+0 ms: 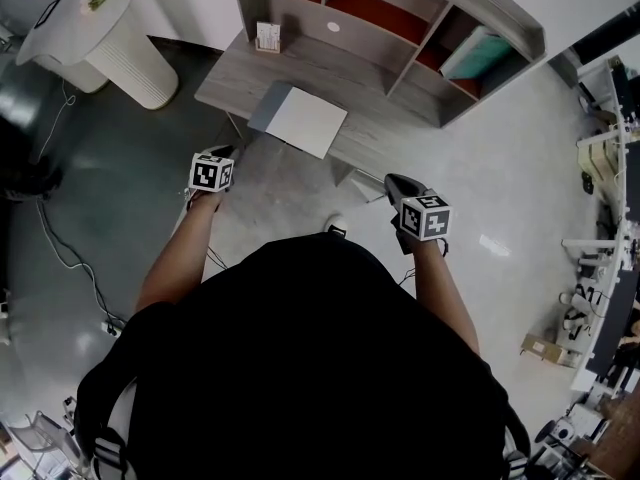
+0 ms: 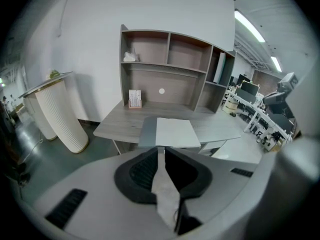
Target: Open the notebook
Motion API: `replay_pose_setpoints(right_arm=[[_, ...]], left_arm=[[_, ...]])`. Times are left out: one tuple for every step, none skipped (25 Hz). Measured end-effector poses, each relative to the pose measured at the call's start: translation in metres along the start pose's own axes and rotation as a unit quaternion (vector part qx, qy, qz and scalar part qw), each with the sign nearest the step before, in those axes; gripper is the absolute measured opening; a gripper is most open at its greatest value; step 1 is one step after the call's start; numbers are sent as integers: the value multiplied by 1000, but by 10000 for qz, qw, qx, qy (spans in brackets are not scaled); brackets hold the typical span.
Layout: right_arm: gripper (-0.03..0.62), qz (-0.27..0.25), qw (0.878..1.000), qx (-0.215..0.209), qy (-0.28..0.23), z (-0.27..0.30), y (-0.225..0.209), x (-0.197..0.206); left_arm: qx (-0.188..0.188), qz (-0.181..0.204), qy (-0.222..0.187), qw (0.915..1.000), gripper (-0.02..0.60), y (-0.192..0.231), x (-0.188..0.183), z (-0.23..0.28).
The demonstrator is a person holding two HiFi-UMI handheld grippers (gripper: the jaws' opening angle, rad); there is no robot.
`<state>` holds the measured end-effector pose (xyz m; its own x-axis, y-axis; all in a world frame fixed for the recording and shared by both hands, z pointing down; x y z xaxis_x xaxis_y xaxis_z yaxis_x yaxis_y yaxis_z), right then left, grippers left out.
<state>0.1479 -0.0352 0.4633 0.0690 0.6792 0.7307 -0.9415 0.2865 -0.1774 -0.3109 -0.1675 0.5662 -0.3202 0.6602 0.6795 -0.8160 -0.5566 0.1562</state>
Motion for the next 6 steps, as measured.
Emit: replay_pose_setpoints(right_arm=[[0, 5, 10000, 44, -27, -2, 2, 2], [0, 5, 9999, 88, -61, -5, 4, 4], [0, 6, 9999, 128, -99, -7, 5, 5], [0, 7, 9998, 166, -138, -10, 7, 6], [0, 10, 9996, 204, -177, -12, 8, 7], [0, 14, 9995, 242, -216, -14, 10, 8]], left_arm=[[30, -3, 2, 10000, 51, 1, 2, -2], [51, 3, 3, 10000, 46, 1, 4, -3], [67, 14, 5, 10000, 43, 2, 6, -4], [88, 25, 2, 10000, 39, 2, 7, -6], [113, 33, -4, 9999, 37, 2, 9, -7], [140, 39, -12, 9999, 34, 2, 10, -7]])
Point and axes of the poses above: the fingertips, and each gripper's own axes: z forward along the fingers, y to its left, x out of its underside, the point moved 10 cm from there along -z, backward along the fingers, and after that the axes turned 5 degrees about x, right-handed, at the moved point
